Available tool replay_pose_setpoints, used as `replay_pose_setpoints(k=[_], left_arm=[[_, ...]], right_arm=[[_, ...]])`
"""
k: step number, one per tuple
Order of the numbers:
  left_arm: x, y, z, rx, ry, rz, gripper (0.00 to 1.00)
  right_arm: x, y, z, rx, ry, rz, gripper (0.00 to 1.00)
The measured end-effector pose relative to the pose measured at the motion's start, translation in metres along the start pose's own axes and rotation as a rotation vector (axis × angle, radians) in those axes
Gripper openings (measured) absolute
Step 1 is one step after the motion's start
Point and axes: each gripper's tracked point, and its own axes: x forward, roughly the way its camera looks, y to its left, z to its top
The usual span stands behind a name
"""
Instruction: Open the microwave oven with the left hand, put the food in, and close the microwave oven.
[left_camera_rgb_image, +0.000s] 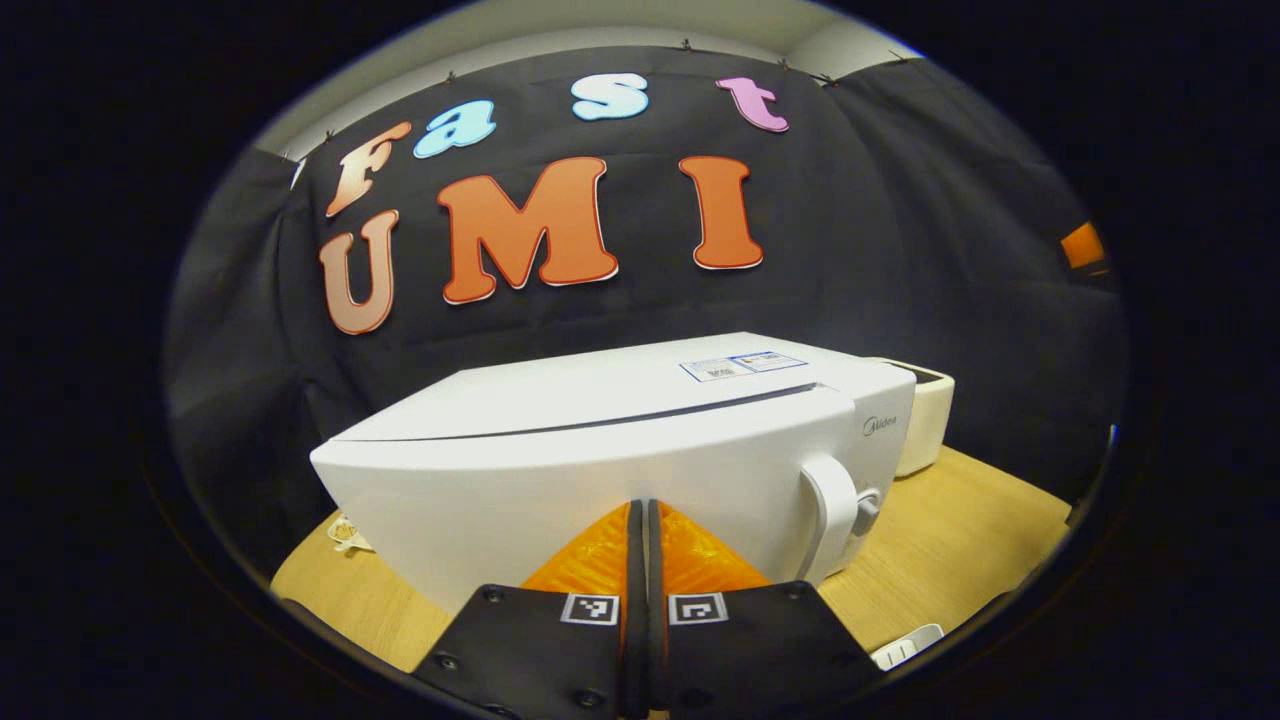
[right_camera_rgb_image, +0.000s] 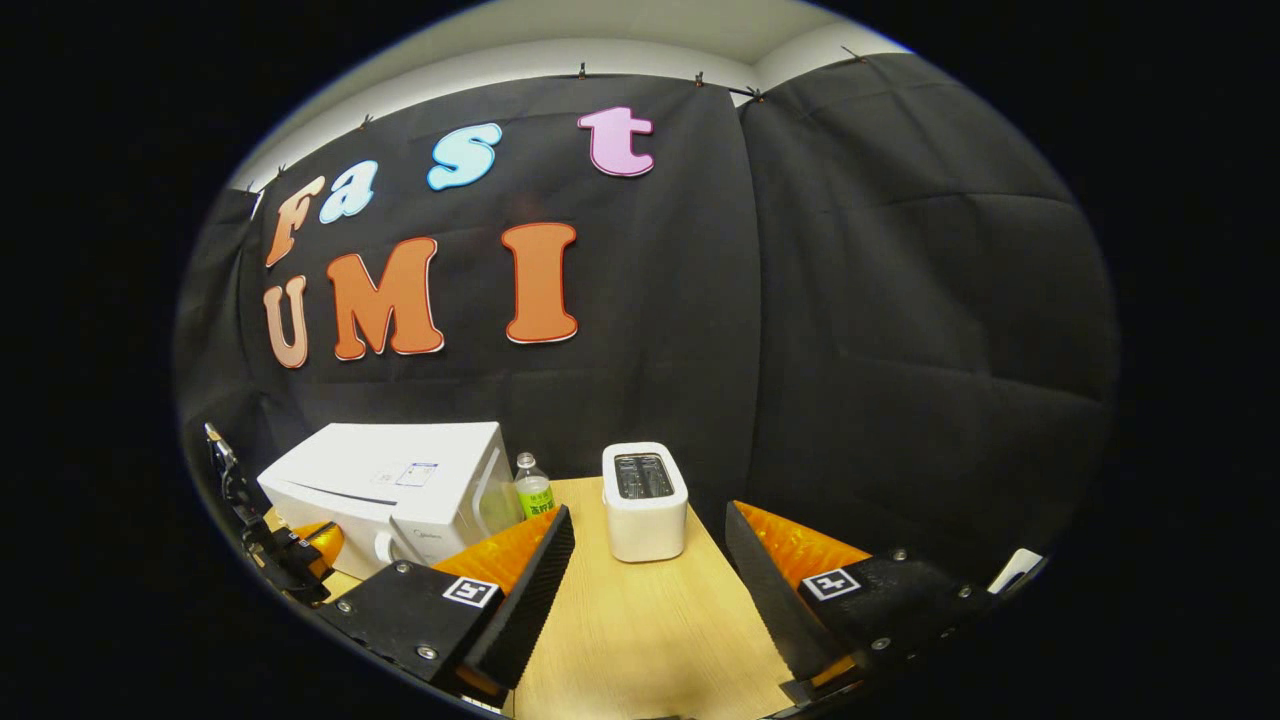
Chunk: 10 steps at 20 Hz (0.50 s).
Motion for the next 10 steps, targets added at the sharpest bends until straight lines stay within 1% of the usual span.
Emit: replay_pose_setpoints(k=[1,2,3,5,8,10], left_arm=[[0.010,-0.002,0.003,-0.011,-0.007,-0.004,0.04],[0.006,-0.003,-0.008,-0.052,0.025,-0.002,0.04],[0.005,-0.005,-0.002,-0.076,0.005,-0.010,0.04],[0.005,-0.009,-0.009,-0.061,0.055,-0.043,0.04],[-0.008,-0.003,0.020,-0.082,0.045,-0.085,0.04],[-0.024,0.010,0.040,-0.113,0.042,-0.086,0.04]], right_arm=[[0.000,-0.001,-0.002,0.000,0.006,0.000,0.95],[0.001,-0.003,-0.002,0.003,0.008,-0.001,0.95],[0.001,-0.002,-0.001,0.008,0.007,0.001,0.95],[0.000,0.002,0.000,0.019,0.007,0.013,0.95],[-0.003,0.011,0.007,0.029,-0.013,0.037,0.95],[-0.005,0.020,0.011,0.037,-0.021,0.057,0.95]])
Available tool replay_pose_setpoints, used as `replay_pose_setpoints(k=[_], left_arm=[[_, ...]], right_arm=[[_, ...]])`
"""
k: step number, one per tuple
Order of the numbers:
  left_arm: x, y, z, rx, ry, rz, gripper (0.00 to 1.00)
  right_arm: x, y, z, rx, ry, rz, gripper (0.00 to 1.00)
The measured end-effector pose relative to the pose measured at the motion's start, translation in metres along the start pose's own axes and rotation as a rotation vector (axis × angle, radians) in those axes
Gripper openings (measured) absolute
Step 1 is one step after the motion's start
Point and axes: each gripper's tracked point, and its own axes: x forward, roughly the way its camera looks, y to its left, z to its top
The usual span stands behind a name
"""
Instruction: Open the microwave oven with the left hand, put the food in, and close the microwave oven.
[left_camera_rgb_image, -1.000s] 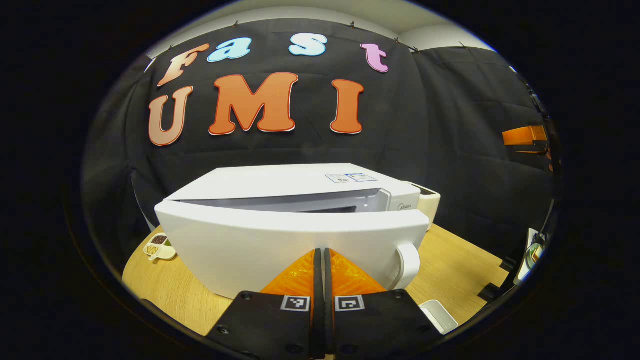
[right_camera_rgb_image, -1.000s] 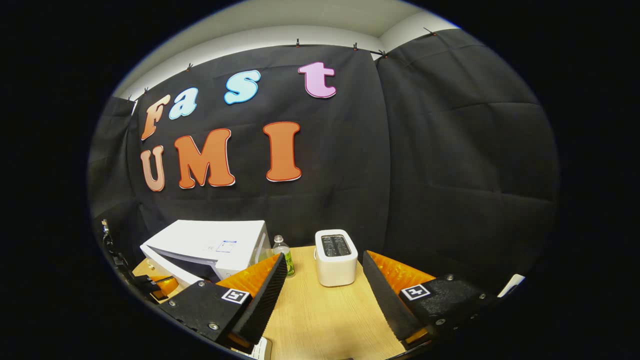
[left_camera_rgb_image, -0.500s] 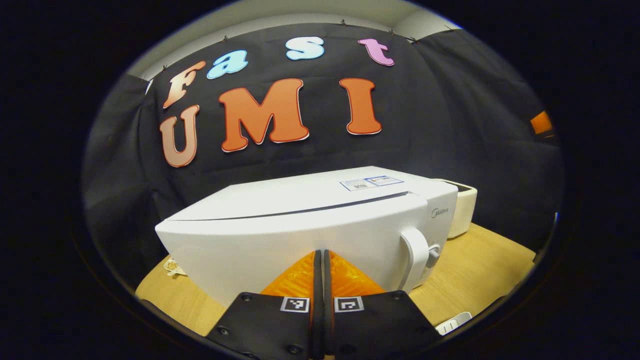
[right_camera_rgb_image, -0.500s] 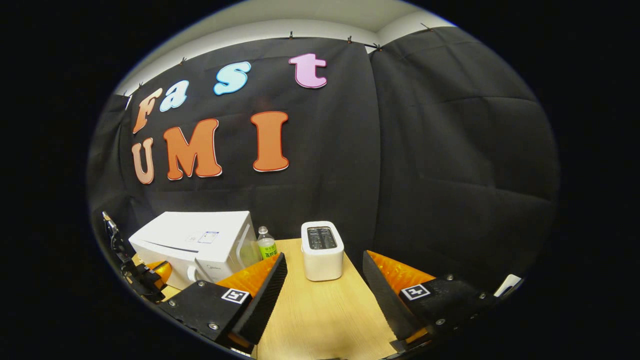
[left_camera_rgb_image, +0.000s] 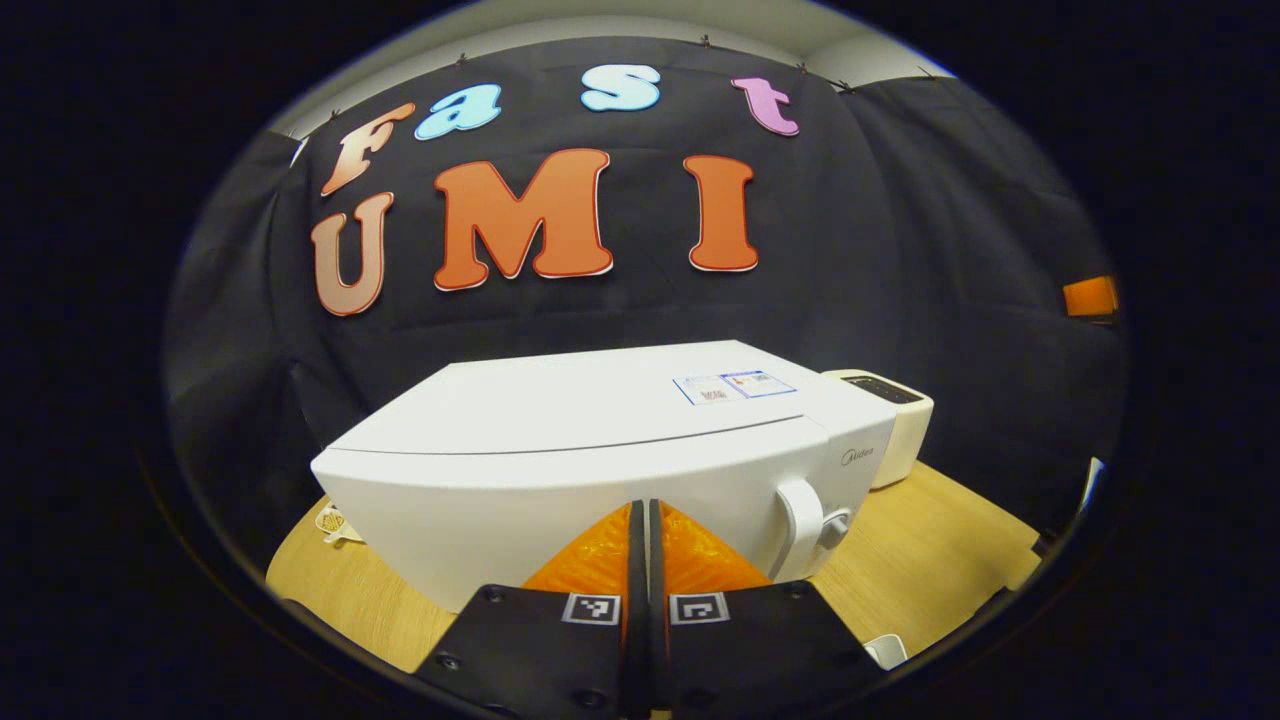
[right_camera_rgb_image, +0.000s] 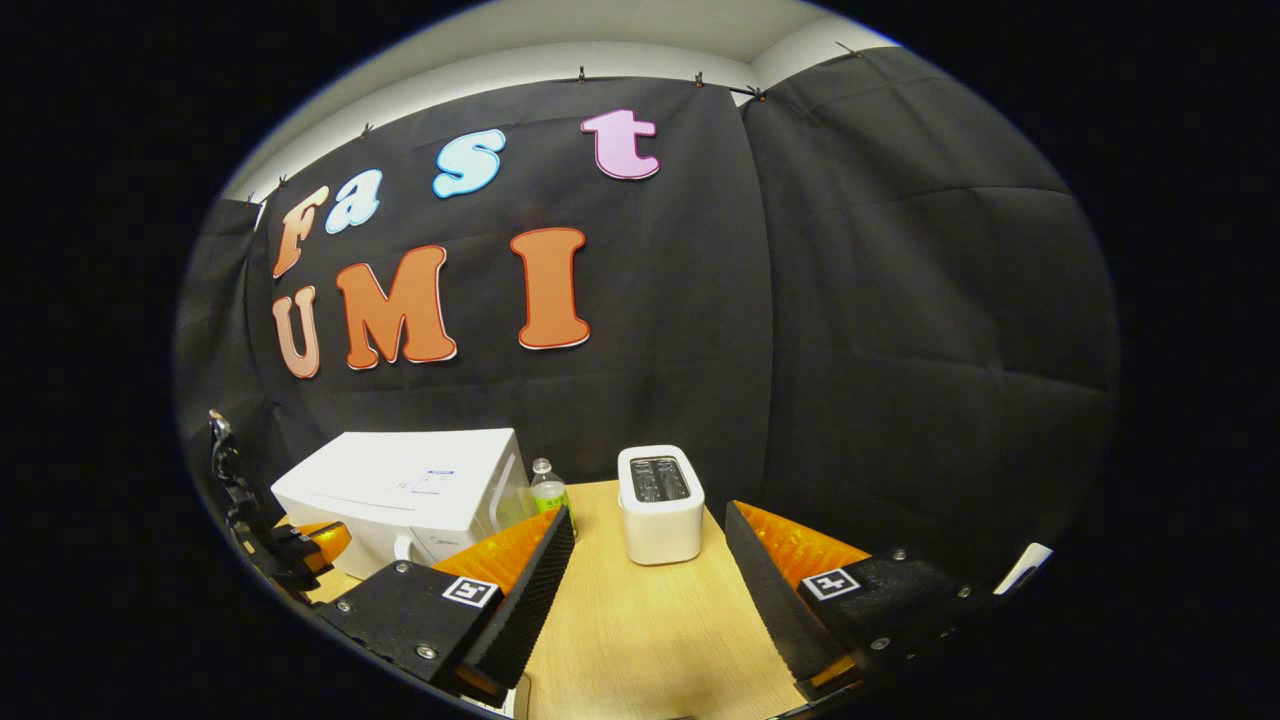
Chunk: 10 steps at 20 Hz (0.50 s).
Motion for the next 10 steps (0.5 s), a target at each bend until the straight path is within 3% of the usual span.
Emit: replay_pose_setpoints(k=[10], left_arm=[[-0.114,0.084,0.133,-0.053,-0.114,0.079,0.04]], right_arm=[[-0.017,0.030,0.030,0.020,-0.060,0.051,0.95]])
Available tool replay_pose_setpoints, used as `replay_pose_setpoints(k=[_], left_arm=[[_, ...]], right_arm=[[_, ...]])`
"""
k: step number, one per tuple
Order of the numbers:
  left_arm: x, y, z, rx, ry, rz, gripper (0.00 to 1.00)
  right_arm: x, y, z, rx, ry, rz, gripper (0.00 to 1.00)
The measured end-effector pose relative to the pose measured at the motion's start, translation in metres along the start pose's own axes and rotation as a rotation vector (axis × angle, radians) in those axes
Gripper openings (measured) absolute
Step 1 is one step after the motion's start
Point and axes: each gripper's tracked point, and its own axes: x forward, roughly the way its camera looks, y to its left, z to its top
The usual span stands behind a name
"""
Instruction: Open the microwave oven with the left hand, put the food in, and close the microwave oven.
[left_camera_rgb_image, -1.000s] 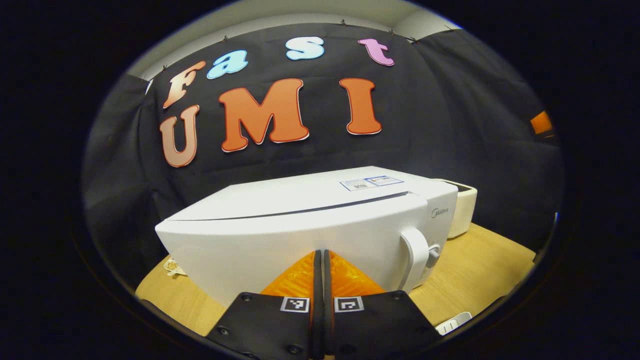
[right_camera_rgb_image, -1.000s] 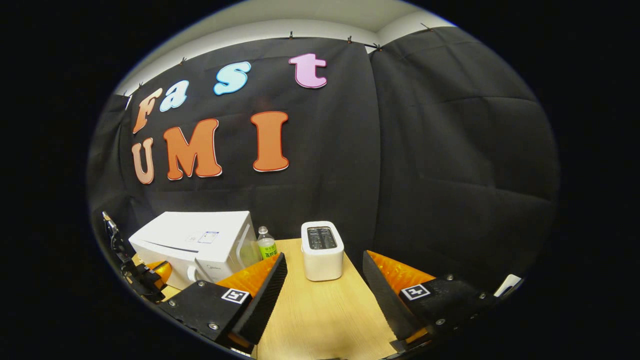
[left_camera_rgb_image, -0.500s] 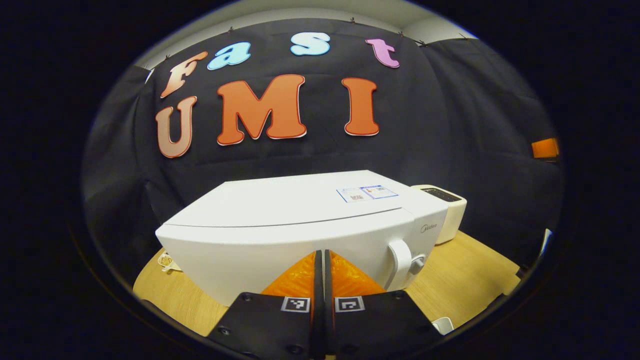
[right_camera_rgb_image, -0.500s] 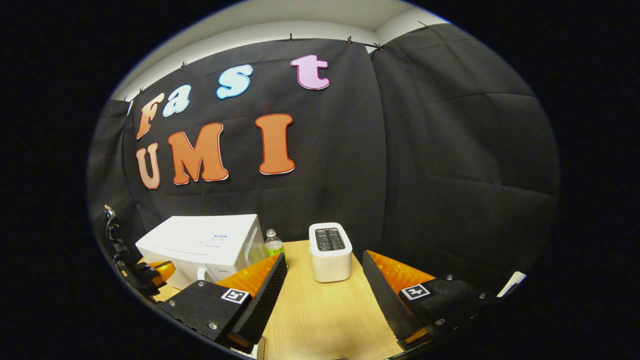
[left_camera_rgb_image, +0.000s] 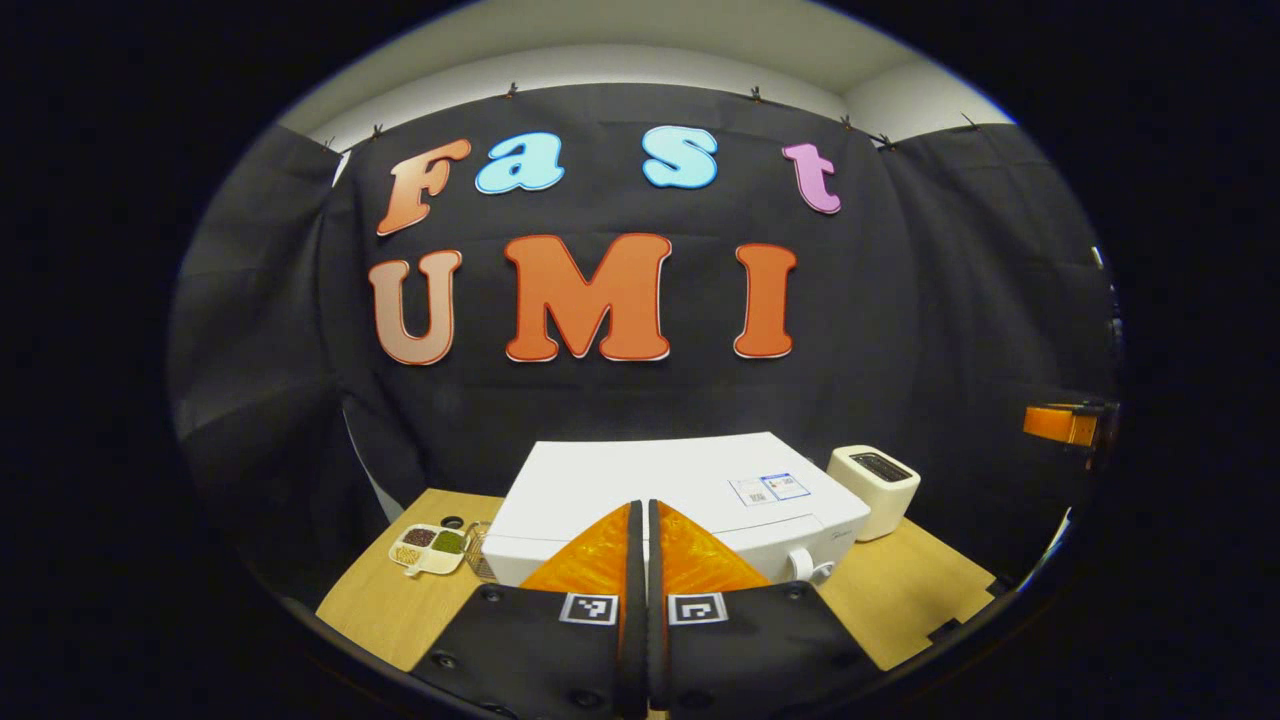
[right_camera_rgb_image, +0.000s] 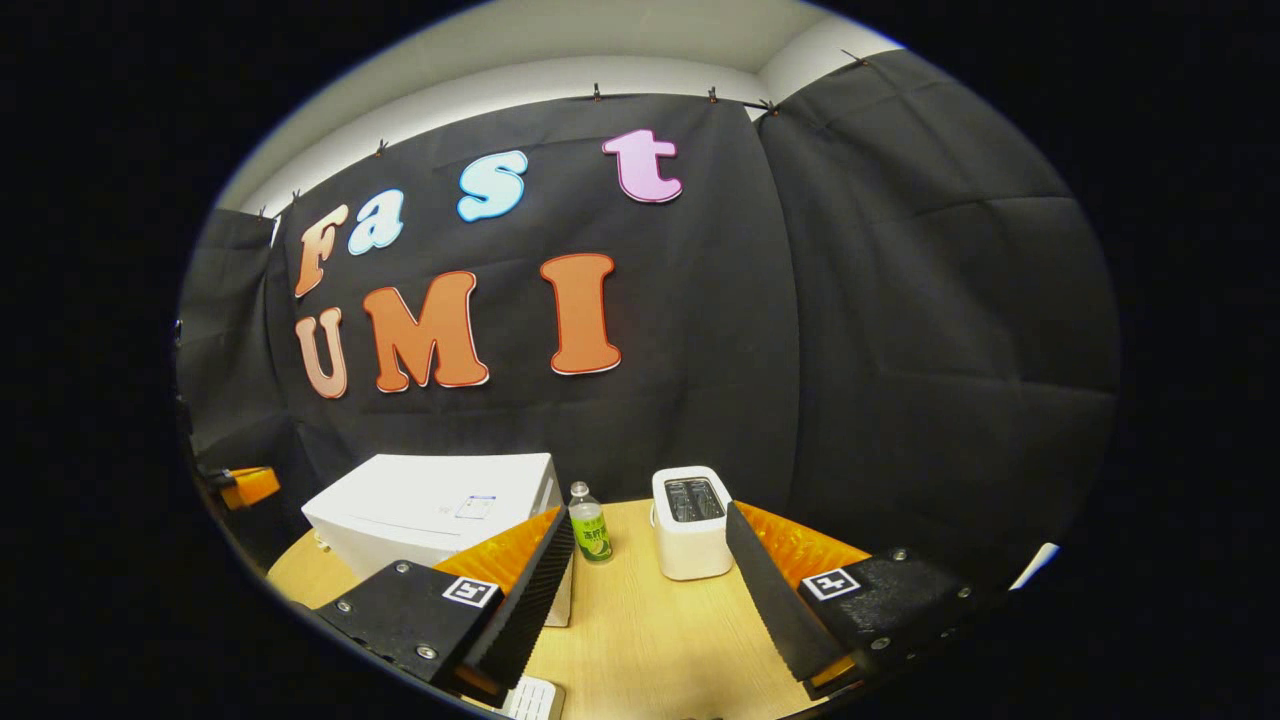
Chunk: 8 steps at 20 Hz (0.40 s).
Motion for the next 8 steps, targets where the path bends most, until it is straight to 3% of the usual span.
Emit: replay_pose_setpoints(k=[8], left_arm=[[-0.069,0.071,0.073,-0.087,-0.043,0.065,0.05]], right_arm=[[-0.017,0.014,0.034,-0.042,-0.038,-0.002,0.95]])
